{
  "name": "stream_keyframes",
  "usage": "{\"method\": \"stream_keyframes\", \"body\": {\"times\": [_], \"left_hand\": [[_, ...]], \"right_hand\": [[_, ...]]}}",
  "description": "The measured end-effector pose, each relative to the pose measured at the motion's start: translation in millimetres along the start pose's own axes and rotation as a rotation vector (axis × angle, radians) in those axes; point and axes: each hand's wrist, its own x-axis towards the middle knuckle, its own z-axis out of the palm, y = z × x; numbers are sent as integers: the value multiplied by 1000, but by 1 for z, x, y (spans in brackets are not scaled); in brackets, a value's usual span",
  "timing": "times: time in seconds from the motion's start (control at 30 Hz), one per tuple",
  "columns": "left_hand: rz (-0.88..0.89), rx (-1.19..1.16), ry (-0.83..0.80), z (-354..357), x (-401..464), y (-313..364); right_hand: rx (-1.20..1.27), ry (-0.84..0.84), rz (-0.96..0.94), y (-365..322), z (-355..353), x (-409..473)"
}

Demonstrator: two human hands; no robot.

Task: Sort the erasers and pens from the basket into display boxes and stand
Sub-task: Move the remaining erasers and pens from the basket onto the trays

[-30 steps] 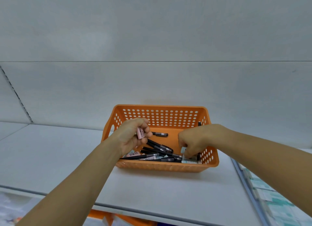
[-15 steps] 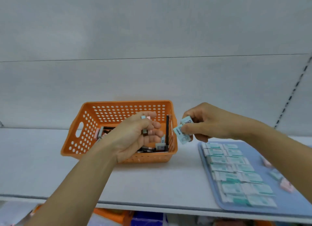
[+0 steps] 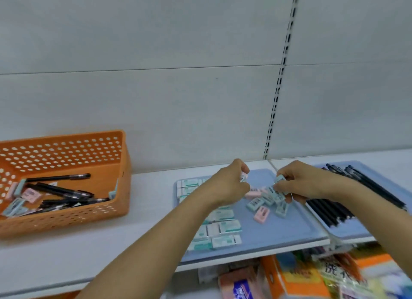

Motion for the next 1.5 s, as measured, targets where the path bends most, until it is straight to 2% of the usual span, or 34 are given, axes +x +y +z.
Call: {"method": "stream_keyframes", "body": {"times": [0.1,0.17,0.27,0.37,0.5,0.6,0.73,0.87,0.97,1.07,1.13,1.37,1.43,1.5], "left_hand": [[8,79,40,13,41,6],[-20,46,23,20,61,8],[-152,-51,-64,29,79,5],[-214,-83,-64,31,84,2],[-234,275,-83,21,73,-2],[-286,359,-122,17,66,2],[-275,336,-161,23,69,11],[-288,193,-154,29,66,16],[-271,290,-122,26,47,18],[-303,210,-258,29,26,22],[-280,172,-270,37,21,22],[-311,-328,-141,53,11,18],[-303,-287,-104,50,4,19],[-243,-78,-37,45,-3,18]], "right_hand": [[12,121,-31,7,0,18],[21,161,-35,10,0,34],[-64,121,8,19,6,57],[-102,69,5,27,7,65],[-106,88,0,34,2,60],[-83,59,4,37,2,54],[-75,42,2,36,4,55],[17,75,-24,44,-3,46],[-16,65,-40,52,-6,32],[-83,36,-77,52,1,21],[-70,73,-117,53,8,18],[79,133,-168,62,15,5],[22,126,-208,63,17,1],[-61,167,-253,59,20,-2]]}}
